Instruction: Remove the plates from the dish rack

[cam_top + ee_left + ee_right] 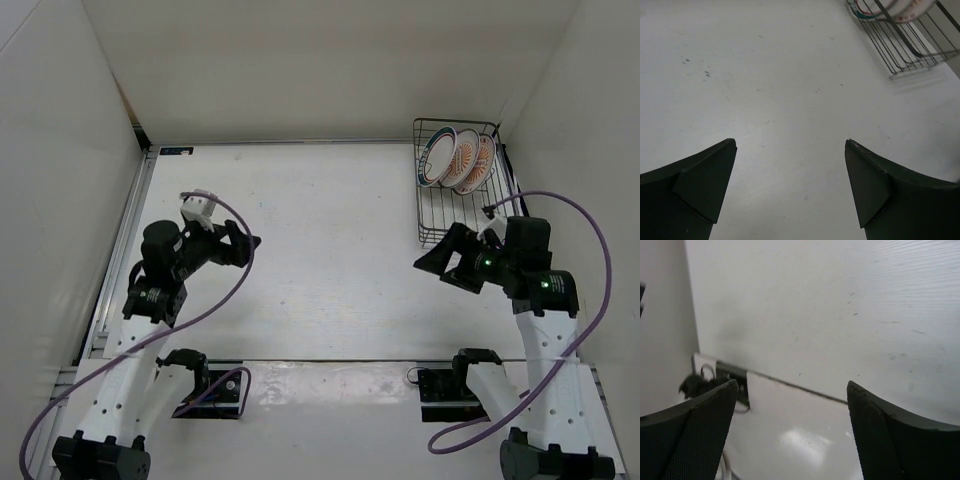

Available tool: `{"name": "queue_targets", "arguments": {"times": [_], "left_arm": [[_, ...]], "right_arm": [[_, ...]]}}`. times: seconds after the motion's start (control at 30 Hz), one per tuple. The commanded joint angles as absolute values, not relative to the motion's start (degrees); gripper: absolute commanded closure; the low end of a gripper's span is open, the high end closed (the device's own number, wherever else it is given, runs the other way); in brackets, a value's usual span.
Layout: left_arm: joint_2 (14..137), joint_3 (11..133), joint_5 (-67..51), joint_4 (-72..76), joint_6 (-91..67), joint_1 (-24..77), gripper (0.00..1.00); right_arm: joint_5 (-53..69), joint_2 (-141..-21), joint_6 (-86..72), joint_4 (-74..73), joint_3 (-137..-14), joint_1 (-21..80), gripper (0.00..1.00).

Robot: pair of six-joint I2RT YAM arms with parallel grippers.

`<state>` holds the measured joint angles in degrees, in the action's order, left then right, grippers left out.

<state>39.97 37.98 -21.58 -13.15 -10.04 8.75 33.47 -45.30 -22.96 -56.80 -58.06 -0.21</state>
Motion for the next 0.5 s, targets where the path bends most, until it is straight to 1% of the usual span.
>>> {"name": "queue_targets", "arguments": {"times": [0.0,0.03,0.07,0.1,0.13,0.17,0.2,0.23,0.3,0.33,0.37,0.4,0.47], "left_arm": [[43.93,46.57,-34.55,-30.83,-7.19,8.96,0.00],[44.21,47.54,-32.97,-33.98,-8.77,8.96,0.00],[44.56,47.03,-22.00,-39.76,-14.62,8.96,0.00],[44.65,45.98,-18.41,-41.12,-17.81,8.96,0.00],[44.47,43.01,-16.63,-41.57,-19.23,8.88,0.00],[44.73,42.54,-14.35,-42.09,-16.72,8.62,0.00],[44.74,42.19,-13.20,-42.71,-16.87,8.53,0.00],[44.74,41.84,-11.70,-44.19,-17.40,8.53,0.00],[43.86,41.31,-5.39,-45.43,-18.71,8.70,0.00],[43.77,41.13,-4.49,-45.96,-19.24,8.79,0.00],[43.07,40.35,-4.48,-45.79,-18.73,8.96,0.00],[42.63,39.21,-4.31,-44.66,-17.76,9.49,0.00],[41.15,37.11,-4.04,-42.90,-16.62,11.24,0.00]], "right_arm": [[14.73,-41.40,-33.72,-56.16,-59.86,-0.09,0.10],[9.28,-41.22,-35.84,-57.82,-60.38,-0.17,0.10],[9.32,-42.18,-38.90,-60.18,-60.29,-0.18,0.10],[11.84,-42.62,-37.28,-56.12,-59.42,-0.09,0.12],[15.35,-43.24,-33.44,-49.72,-58.63,-0.09,0.17],[20.95,-45.24,-33.75,-47.40,-58.19,-0.09,0.19],[21.01,-46.22,-34.53,-42.50,-58.71,-0.09,0.20],[20.92,-47.54,-34.71,-41.32,-59.58,-0.09,0.20],[16.45,-55.76,-32.45,-40.61,-66.42,-0.09,0.23],[12.96,-58.42,-31.65,-42.35,-71.67,-0.17,0.23],[10.22,-63.67,-30.86,-43.23,-74.68,-0.18,0.26],[7.15,-66.16,-28.15,-44.37,-83.32,-0.09,0.32],[4.84,-73.97,-27.34,-42.82,-87.78,-0.09,0.40]]}}
